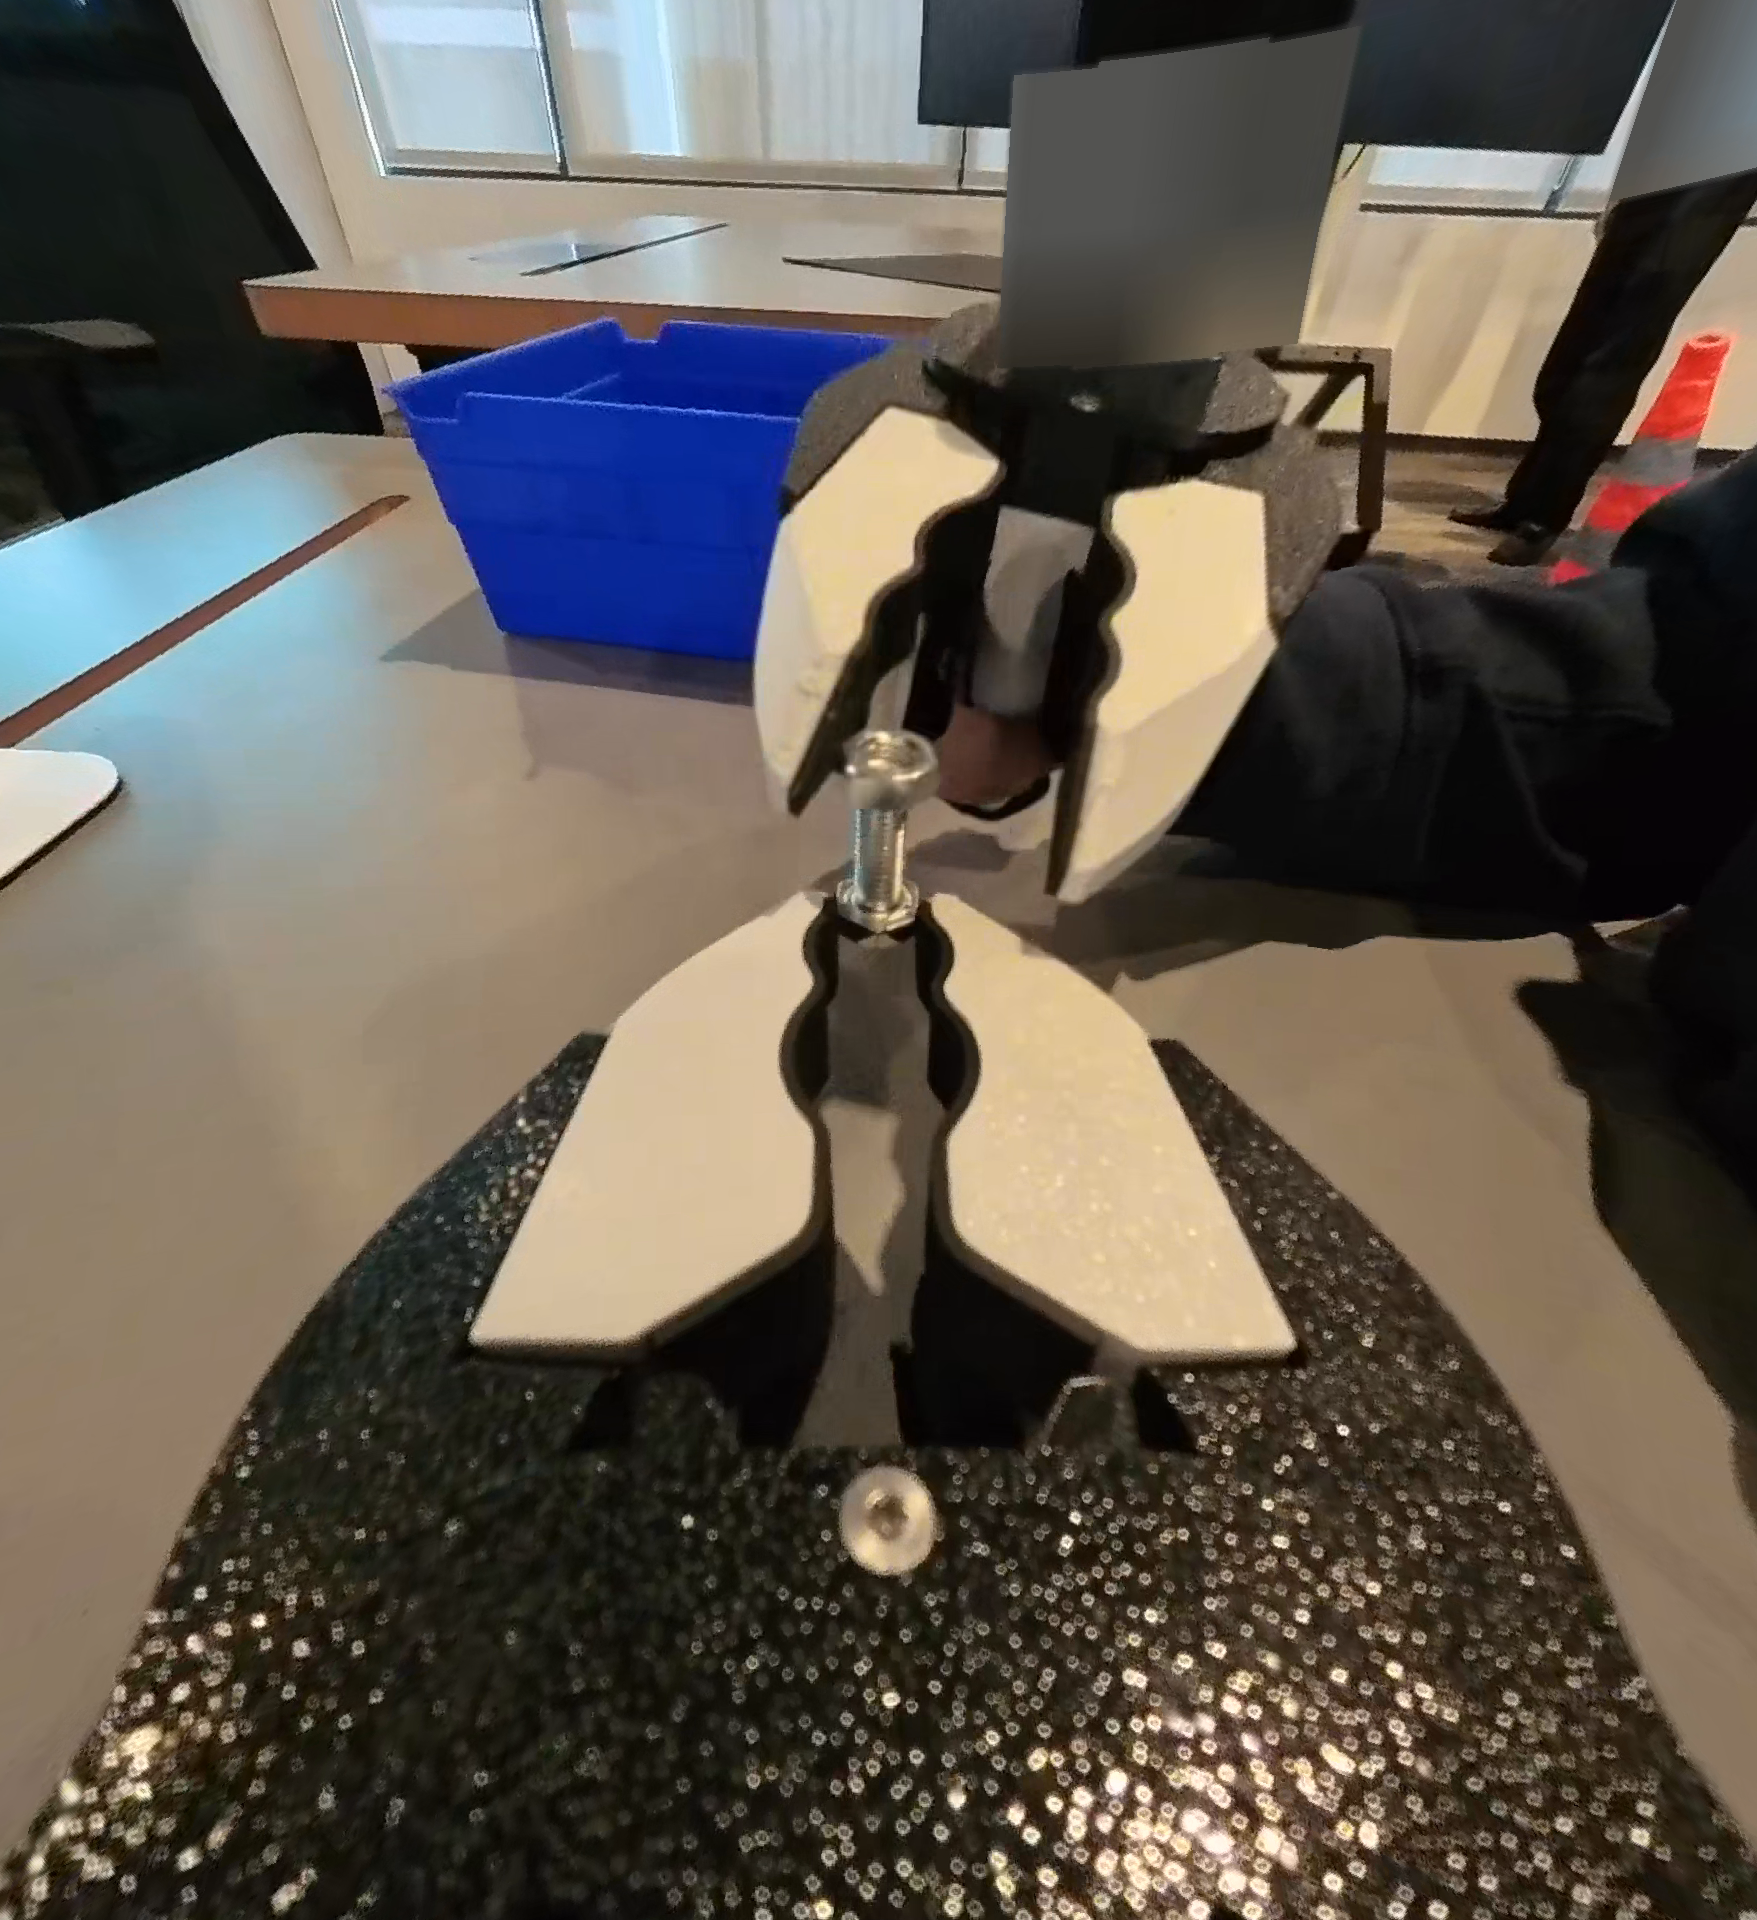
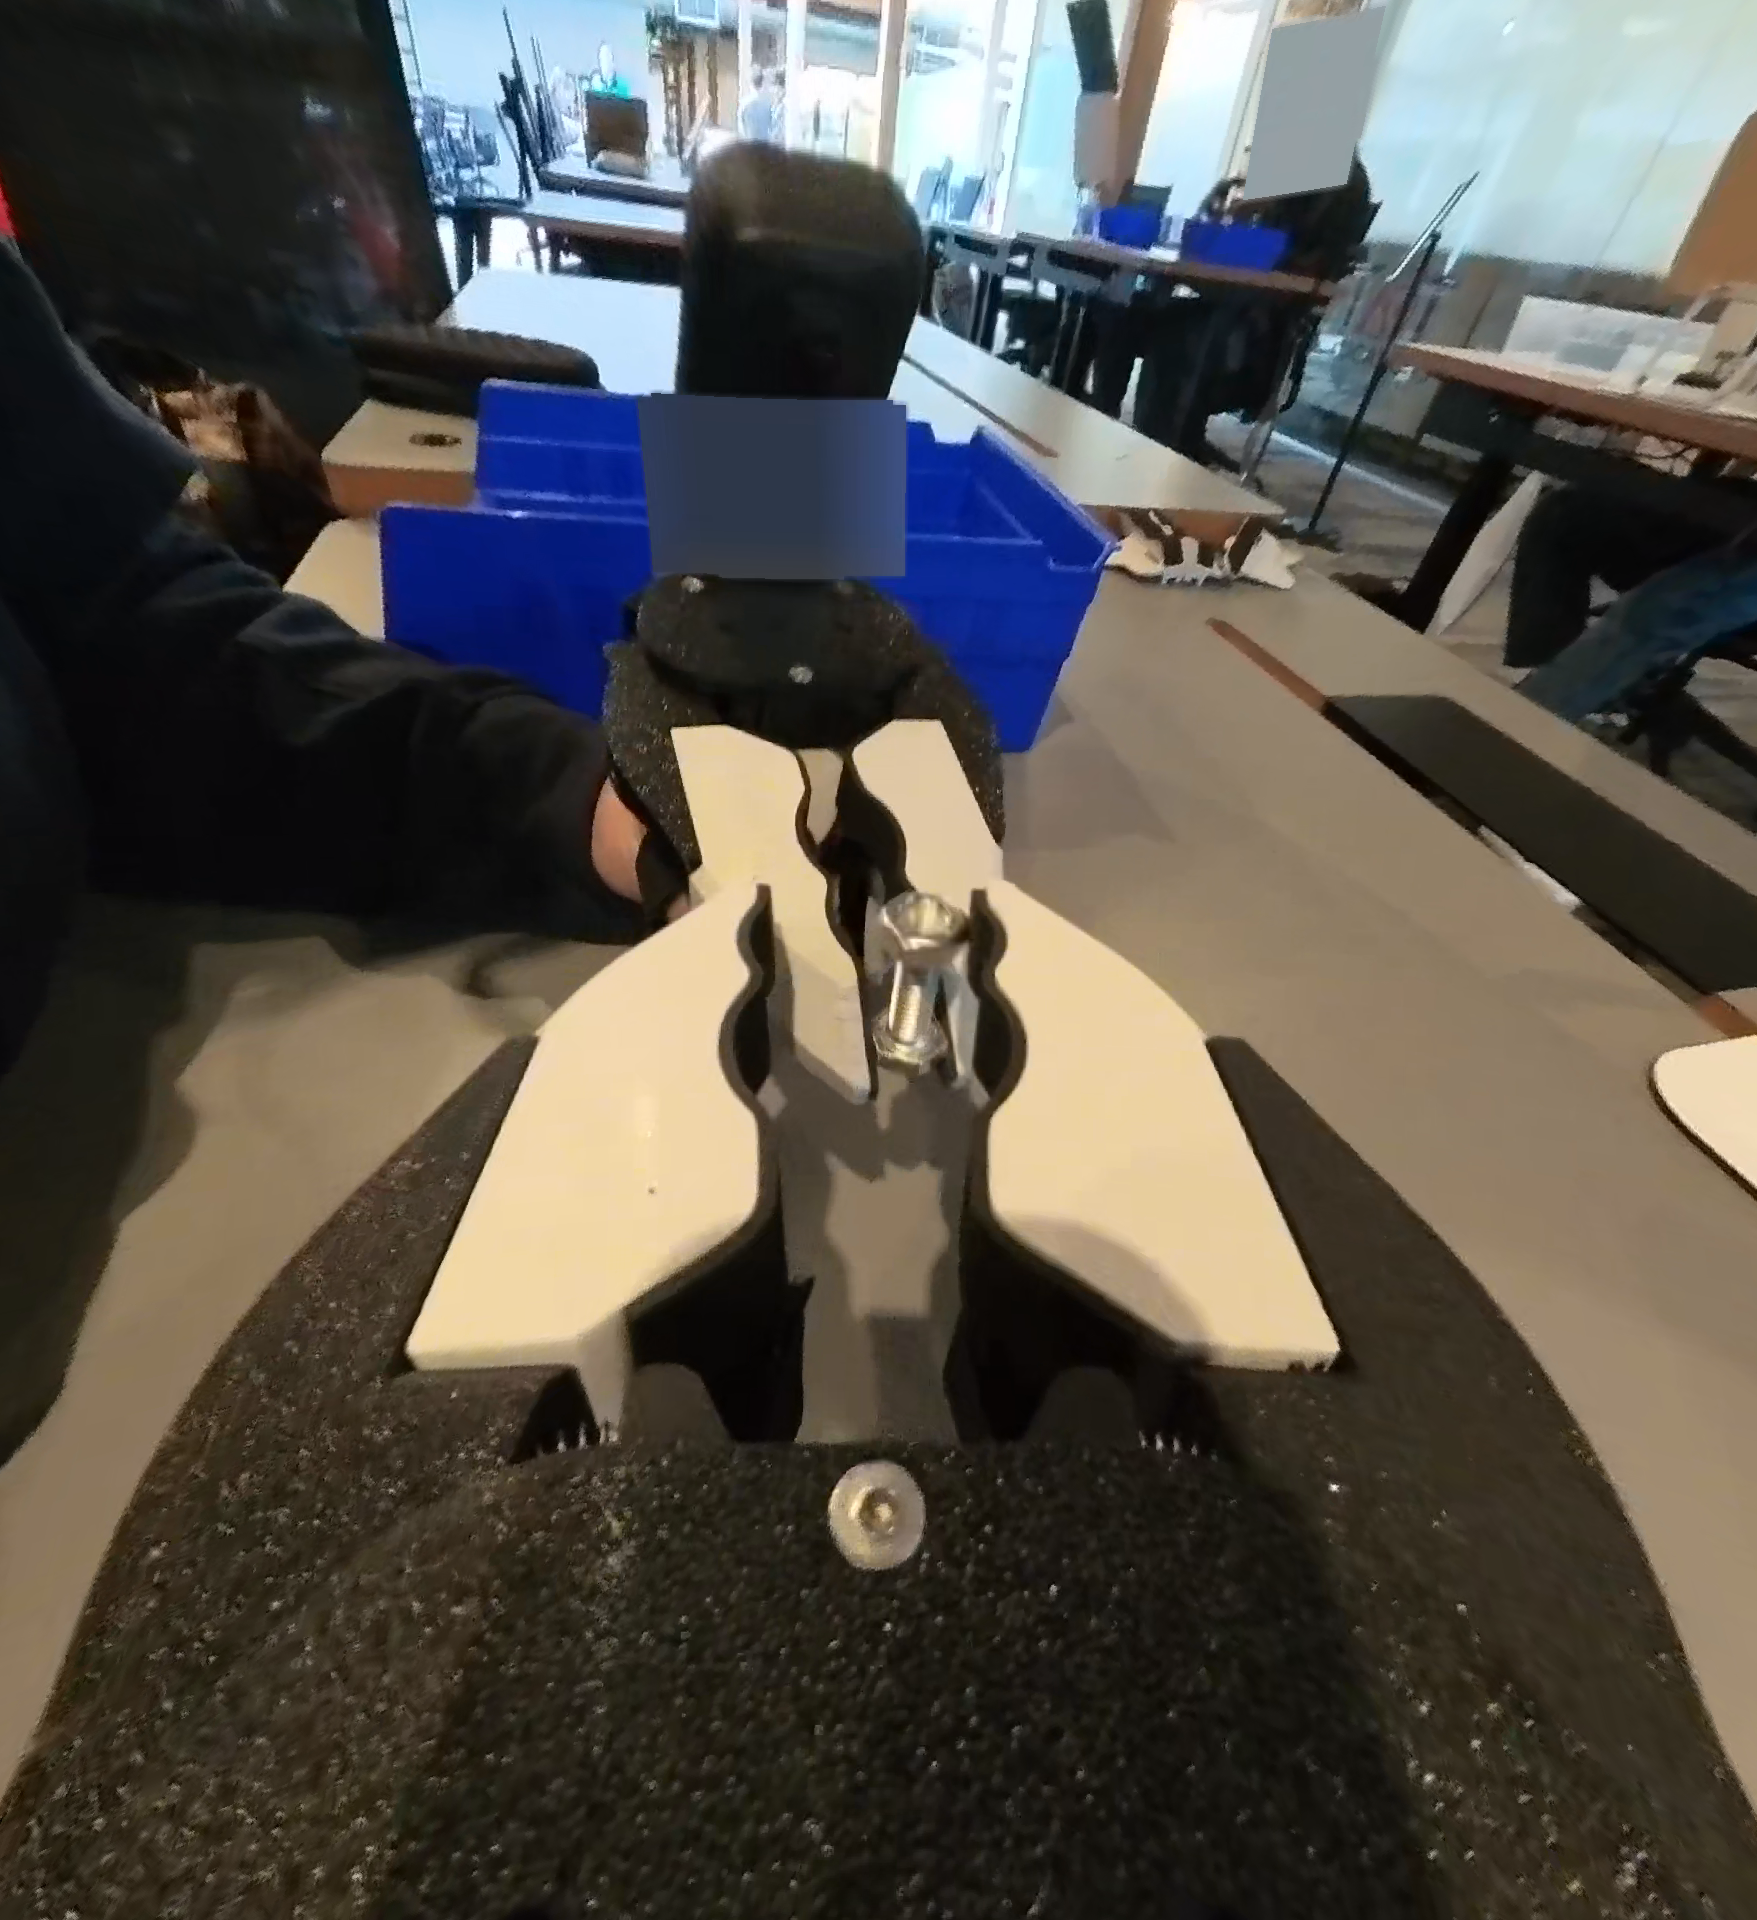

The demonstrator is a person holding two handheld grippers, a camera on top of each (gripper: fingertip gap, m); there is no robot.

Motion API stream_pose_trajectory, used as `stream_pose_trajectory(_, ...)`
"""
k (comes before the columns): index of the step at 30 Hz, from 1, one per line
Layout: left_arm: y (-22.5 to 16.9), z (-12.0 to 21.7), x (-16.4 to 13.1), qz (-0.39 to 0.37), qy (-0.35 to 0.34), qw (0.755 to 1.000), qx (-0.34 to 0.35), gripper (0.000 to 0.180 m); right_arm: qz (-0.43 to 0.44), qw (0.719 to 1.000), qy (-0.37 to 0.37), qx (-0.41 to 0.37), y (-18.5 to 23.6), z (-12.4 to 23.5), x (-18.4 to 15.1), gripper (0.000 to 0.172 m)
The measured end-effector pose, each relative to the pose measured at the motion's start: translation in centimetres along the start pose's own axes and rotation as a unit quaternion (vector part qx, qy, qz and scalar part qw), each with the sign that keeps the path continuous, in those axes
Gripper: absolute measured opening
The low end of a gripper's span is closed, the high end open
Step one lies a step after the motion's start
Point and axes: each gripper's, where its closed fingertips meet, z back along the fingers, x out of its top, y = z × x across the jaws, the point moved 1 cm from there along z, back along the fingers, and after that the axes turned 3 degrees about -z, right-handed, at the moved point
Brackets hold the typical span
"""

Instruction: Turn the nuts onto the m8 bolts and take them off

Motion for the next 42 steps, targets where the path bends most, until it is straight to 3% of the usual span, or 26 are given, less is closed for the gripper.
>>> stream_pose_trajectory(4, 0.5, 0.5, 0.1, 0.009, -0.006, 1.000, 0.005, 0.013, -0.003, 1.000, 0.002, 0.011, -0.3, 1.7, 0.0, 0.029)
stream_pose_trajectory(11, -1.7, -0.7, 0.0, -0.007, 0.004, 0.999, -0.051, 0.013, 0.000, 0.999, -0.027, 0.046, 1.4, -0.4, 0.2, 0.054)
stream_pose_trajectory(18, -0.4, 0.5, 0.5, 0.015, -0.022, 0.999, -0.035, 0.013, -0.006, 0.997, -0.023, 0.074, 1.0, 2.2, 0.1, 0.040)
stream_pose_trajectory(21, -0.4, 0.7, 0.8, 0.022, -0.032, 0.999, -0.039, 0.013, -0.006, 0.997, -0.061, 0.052, 0.4, 2.4, 1.0, 0.050)
stream_pose_trajectory(26, -2.0, -0.5, 0.4, 0.009, -0.014, 0.997, -0.071, 0.013, -0.003, 0.996, -0.057, 0.075, 2.0, -0.1, 0.7, 0.061)
stream_pose_trajectory(31, -1.1, 0.2, 0.3, 0.007, -0.013, 0.998, -0.054, 0.013, 0.009, 0.996, -0.010, 0.090, 2.0, 0.9, -0.6, 0.056)
stream_pose_trajectory(33, -0.4, 0.9, 0.6, 0.017, -0.025, 0.999, -0.043, 0.013, -0.009, 0.993, -0.025, 0.117, 2.0, 2.5, 0.0, 0.037)
stream_pose_trajectory(36, -0.4, 1.0, 0.6, 0.016, -0.025, 0.999, -0.046, 0.013, -0.003, 0.996, -0.059, 0.066, 0.8, 2.3, 0.9, 0.059)
stream_pose_trajectory(42, -2.3, -0.6, 0.3, 0.004, -0.007, 0.997, -0.082, 0.013, 0.005, 0.994, -0.036, 0.099, 2.9, -0.6, -0.1, 0.065)
